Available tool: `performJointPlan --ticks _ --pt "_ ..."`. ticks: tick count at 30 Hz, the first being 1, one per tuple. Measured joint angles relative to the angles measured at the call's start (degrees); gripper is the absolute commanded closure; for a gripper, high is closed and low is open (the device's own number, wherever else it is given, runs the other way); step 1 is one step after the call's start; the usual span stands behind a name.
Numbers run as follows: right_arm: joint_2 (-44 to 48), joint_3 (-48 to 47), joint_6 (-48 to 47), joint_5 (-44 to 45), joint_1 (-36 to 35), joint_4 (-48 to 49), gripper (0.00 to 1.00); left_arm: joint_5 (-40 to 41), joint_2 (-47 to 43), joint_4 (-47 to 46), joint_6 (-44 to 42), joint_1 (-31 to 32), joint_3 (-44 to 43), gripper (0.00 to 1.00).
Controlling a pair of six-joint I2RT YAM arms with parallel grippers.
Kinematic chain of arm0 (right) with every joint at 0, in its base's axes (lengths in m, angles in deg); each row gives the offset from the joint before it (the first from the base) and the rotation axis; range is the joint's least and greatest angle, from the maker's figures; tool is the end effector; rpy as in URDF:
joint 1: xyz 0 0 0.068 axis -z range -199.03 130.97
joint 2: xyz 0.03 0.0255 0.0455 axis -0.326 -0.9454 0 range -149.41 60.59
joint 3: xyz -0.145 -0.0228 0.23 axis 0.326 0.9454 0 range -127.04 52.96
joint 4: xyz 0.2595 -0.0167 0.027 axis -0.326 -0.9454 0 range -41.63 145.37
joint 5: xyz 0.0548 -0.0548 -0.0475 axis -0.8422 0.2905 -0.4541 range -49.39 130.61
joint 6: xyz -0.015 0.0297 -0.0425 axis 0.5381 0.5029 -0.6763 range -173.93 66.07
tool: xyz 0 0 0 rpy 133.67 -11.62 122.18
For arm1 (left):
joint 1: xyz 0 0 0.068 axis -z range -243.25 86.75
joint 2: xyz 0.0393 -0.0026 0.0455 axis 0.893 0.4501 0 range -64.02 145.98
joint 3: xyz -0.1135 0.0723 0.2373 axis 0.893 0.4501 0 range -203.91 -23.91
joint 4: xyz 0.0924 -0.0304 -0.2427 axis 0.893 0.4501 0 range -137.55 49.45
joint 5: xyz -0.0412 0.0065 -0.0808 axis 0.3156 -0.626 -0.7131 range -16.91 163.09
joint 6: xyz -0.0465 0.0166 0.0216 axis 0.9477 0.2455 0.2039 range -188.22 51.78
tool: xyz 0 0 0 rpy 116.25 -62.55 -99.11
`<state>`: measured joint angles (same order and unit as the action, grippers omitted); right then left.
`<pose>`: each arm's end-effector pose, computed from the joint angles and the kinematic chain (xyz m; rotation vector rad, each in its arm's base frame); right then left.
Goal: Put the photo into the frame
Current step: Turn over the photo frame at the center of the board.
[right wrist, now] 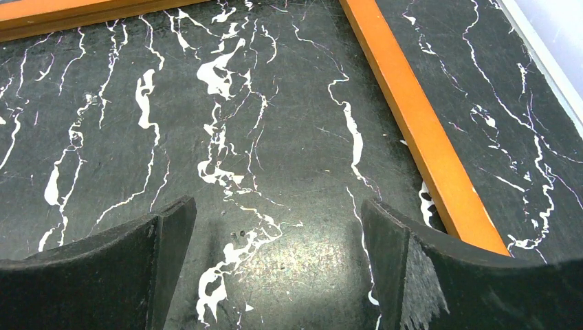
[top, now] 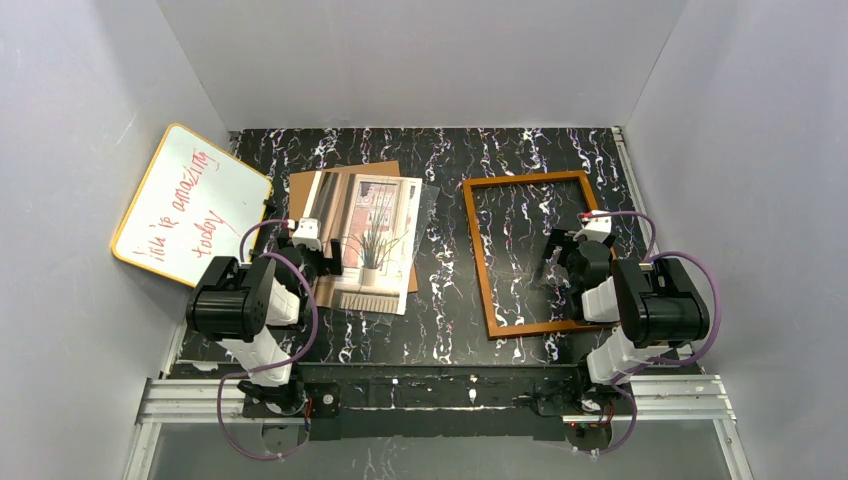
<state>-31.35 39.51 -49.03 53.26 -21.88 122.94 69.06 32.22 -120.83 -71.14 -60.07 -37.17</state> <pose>0.2435 0.0043 0.1287 0.1915 1.7471 -0.0958 0.2456 -0.0161 0.1217 0.1440 1.7343 -0.0648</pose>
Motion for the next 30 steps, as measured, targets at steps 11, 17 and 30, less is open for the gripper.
performJointPlan --ticks 11,17,30 --pt "0.02 0.00 0.00 0.00 0.00 -0.04 0.02 0.02 0.00 0.00 0.02 0.00 0.00 0.02" --pt "2.93 -3.41 2.14 5.07 0.00 -9.44 0.01 0.63 -0.83 5.81 1.14 -0.63 -3.28 0.02" --pt "-2.73 -51.95 24.59 -2.23 1.79 -66.16 0.01 -2.60 -2.67 58.18 -1.70 -2.08 -39.65 0.02"
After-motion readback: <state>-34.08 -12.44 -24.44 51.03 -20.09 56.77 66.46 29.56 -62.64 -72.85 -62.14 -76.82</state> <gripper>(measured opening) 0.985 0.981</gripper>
